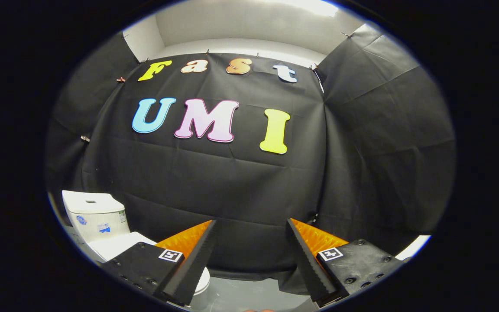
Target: Open the toilet lid.
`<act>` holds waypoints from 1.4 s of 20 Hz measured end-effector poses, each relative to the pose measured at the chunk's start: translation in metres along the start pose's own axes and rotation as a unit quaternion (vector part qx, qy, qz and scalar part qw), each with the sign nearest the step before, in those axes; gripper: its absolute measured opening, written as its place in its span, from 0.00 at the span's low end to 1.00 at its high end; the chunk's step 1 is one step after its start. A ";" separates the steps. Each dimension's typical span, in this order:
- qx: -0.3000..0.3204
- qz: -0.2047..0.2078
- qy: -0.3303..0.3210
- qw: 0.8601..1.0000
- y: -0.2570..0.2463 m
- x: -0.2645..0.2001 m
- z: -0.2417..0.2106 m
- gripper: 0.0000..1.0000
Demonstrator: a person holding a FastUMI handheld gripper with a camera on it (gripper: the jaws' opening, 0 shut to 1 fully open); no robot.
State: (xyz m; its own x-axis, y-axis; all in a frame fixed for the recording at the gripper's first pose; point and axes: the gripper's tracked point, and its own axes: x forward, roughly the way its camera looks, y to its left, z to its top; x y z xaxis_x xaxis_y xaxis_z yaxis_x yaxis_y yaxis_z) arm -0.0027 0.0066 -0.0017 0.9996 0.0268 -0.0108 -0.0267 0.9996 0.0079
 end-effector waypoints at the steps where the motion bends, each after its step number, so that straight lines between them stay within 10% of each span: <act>1: 0.000 0.000 0.000 1.000 0.000 0.001 0.000 0.97; 19: 0.031 0.046 0.033 0.998 0.026 0.023 -0.013 0.98; 28: 0.155 0.128 0.184 0.962 0.075 0.031 -0.104 0.98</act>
State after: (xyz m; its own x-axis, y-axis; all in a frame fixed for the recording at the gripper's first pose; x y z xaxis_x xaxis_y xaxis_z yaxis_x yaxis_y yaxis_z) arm 0.0251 0.0835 -0.1058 0.8879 0.3295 -0.3211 -0.2102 0.9114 0.3539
